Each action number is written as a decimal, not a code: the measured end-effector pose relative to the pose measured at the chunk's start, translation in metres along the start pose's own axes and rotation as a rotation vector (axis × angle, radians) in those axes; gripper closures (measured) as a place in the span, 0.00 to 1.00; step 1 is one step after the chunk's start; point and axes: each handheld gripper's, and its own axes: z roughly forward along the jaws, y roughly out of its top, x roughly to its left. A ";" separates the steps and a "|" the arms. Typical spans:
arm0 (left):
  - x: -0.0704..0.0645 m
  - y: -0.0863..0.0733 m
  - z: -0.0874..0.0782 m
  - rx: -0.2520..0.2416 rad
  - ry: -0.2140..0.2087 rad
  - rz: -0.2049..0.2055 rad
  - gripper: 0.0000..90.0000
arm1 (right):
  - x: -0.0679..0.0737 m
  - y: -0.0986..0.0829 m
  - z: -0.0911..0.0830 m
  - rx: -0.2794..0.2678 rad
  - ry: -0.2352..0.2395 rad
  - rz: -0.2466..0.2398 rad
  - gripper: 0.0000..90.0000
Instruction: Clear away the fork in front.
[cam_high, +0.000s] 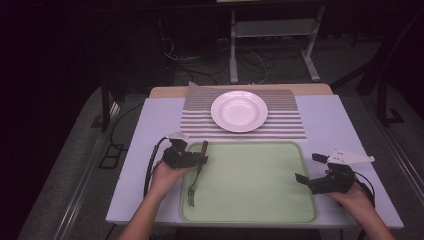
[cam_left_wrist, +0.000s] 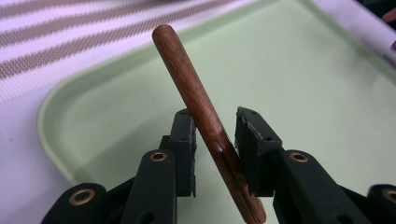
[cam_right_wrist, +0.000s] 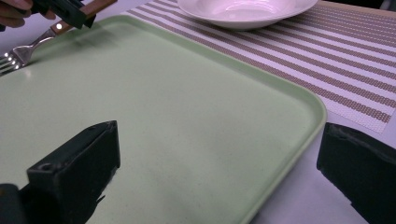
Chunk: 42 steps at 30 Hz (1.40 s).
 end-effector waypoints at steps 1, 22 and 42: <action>0.001 0.000 0.001 0.007 0.000 -0.003 0.76 | 0.000 0.000 0.000 0.000 0.000 0.000 0.00; -0.023 0.005 0.020 0.074 0.011 0.133 1.00 | 0.001 0.000 0.000 0.000 0.002 -0.007 0.00; -0.017 0.002 0.023 0.123 0.109 0.168 1.00 | 0.001 0.001 -0.001 -0.003 -0.001 -0.008 0.00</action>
